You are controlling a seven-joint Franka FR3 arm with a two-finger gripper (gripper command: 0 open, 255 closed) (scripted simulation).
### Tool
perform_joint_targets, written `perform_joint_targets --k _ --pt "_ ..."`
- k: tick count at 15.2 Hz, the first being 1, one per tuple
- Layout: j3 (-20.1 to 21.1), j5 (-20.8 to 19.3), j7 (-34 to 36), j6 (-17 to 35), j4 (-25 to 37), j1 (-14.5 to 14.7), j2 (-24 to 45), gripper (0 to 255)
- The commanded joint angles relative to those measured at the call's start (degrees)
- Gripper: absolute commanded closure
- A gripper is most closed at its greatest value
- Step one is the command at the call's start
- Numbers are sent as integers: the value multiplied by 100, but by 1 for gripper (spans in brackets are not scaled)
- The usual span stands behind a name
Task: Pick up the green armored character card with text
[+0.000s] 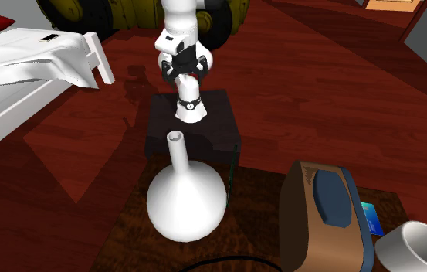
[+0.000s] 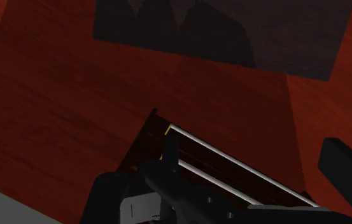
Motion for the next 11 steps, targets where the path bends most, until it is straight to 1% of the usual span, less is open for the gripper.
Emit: perform_joint_targets --k 1,4,7,9,11 --pt "0 0 0 0 0 0 0 0" --pt "317 150 519 1212 -558 15 -265 0" --pt "697 235 1065 2488 -1028 -5 -372 0" --pt "995 243 1460 3369 -1278 -64 -344 0" --pt "1335 195 1901 4263 -1470 -183 -238 0"
